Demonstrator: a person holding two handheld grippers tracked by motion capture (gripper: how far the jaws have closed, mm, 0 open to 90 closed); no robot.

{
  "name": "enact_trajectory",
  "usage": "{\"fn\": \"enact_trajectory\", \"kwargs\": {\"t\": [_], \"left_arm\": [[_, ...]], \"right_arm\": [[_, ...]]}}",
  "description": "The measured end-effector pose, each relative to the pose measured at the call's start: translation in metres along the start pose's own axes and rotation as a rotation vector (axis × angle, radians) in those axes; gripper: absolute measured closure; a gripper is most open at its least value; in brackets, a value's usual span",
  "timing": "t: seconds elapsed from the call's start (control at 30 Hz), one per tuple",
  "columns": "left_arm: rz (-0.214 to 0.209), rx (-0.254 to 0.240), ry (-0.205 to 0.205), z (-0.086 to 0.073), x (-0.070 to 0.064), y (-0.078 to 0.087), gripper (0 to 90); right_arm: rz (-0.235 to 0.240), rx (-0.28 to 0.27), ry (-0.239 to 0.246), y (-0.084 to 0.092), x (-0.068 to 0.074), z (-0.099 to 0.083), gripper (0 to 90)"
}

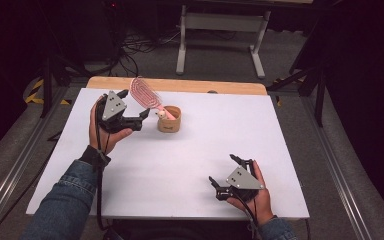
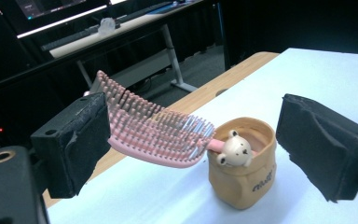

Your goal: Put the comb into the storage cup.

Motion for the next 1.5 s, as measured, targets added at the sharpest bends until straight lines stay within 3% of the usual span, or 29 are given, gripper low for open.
{"fn": "enact_trajectory", "kwargs": {"t": [0.23, 0.67, 0.87, 1.3, 1.5], "left_arm": [[-0.021, -0.028, 0.029, -0.012, -0.009, 0.002, 11.0], [-0.066, -0.024, 0.024, -0.026, -0.025, 0.002, 10.7], [-0.094, -0.036, 0.042, -0.030, -0.031, 0.005, 10.5], [-0.141, -0.054, 0.003, -0.023, -0.054, 0.021, 10.2], [-0.161, -0.036, -0.023, -0.026, -0.063, 0.024, 9.5]], "right_arm": [[0.003, 0.000, -0.005, 0.000, 0.000, 0.000, 7.1], [0.010, 0.000, -0.008, 0.000, 0.000, 0.000, 7.2], [0.005, -0.002, -0.004, 0.001, -0.001, 0.001, 7.2], [-0.004, -0.013, 0.003, 0.005, -0.003, 0.005, 7.2], [-0.007, -0.018, 0.003, 0.007, -0.003, 0.006, 7.2]]}}
Point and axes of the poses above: each handheld gripper's, and its own axes: y roughly backward along the jaws, z roughly out of its top, x roughly to its left, the point moved 3 cm from there along -y, roughly forward along the jaws, and after that the axes turned 15 degrees about -z, right-handed, at the moved point
